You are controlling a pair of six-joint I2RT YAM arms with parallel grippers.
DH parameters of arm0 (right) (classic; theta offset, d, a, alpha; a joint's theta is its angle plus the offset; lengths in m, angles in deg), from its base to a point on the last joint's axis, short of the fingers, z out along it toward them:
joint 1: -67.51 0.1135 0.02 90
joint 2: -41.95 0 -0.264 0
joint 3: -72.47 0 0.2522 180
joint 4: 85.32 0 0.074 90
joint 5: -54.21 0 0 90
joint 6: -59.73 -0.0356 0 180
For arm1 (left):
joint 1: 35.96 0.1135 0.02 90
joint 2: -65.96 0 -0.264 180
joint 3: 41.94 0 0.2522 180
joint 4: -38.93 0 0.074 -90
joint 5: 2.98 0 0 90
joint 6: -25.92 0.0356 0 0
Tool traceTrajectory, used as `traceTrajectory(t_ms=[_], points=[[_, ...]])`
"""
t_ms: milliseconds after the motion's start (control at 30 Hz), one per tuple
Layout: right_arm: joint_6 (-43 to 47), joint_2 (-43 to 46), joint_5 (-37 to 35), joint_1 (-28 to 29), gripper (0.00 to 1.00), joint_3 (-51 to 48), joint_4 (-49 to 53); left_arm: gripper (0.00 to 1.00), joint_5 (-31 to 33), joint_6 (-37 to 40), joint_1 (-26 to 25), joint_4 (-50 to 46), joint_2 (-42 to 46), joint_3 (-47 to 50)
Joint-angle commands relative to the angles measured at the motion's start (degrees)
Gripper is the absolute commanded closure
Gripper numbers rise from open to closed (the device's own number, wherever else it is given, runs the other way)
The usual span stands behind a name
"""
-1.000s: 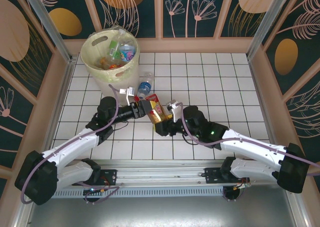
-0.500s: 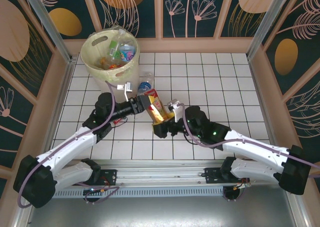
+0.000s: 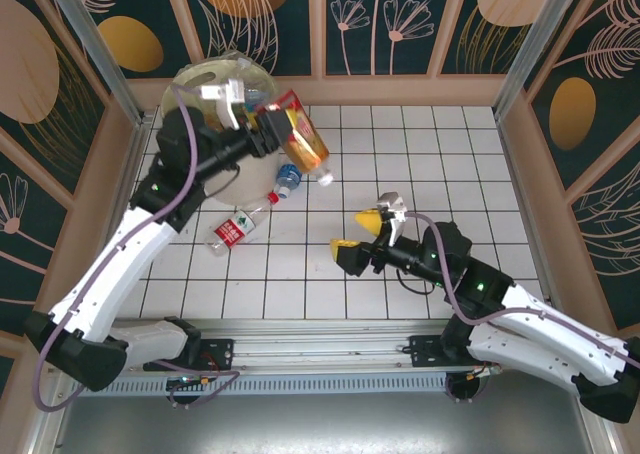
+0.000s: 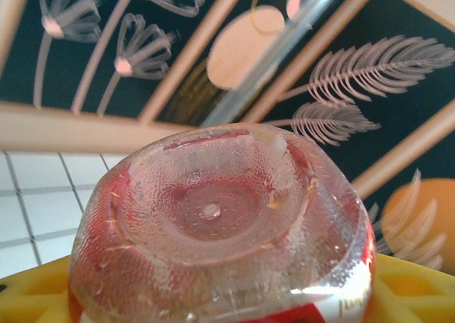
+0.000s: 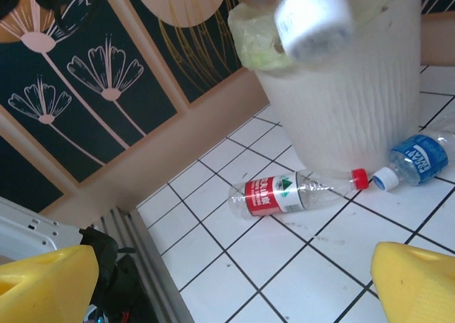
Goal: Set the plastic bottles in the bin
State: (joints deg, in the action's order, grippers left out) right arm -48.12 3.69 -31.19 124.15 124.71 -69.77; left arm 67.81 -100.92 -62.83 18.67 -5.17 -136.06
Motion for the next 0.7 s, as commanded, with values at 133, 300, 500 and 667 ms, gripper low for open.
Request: traceTrajectory(t_ms=[133,300,500,667], points=[[0.57,1.39,-5.22,-0.48,0.01,-1.29,2.77,0.34,20.69,17.83,4.36,-17.73,-6.06,-18.2],[0.61,0.83,-6.12,-0.78,0.01,-1.58,2.29,0.33,35.55,25.34,4.59,-21.62,-8.51,-25.56],[0.8,0.15,-6.45,-1.27,0.02,-1.39,2.45,0.32,46.08,32.64,5.5,-22.44,-11.26,-28.04],[0.62,-0.14,-6.36,-1.62,0.02,-1.48,2.31,0.31,47.57,35.3,7.68,-23.48,-16.66,-31.43]])
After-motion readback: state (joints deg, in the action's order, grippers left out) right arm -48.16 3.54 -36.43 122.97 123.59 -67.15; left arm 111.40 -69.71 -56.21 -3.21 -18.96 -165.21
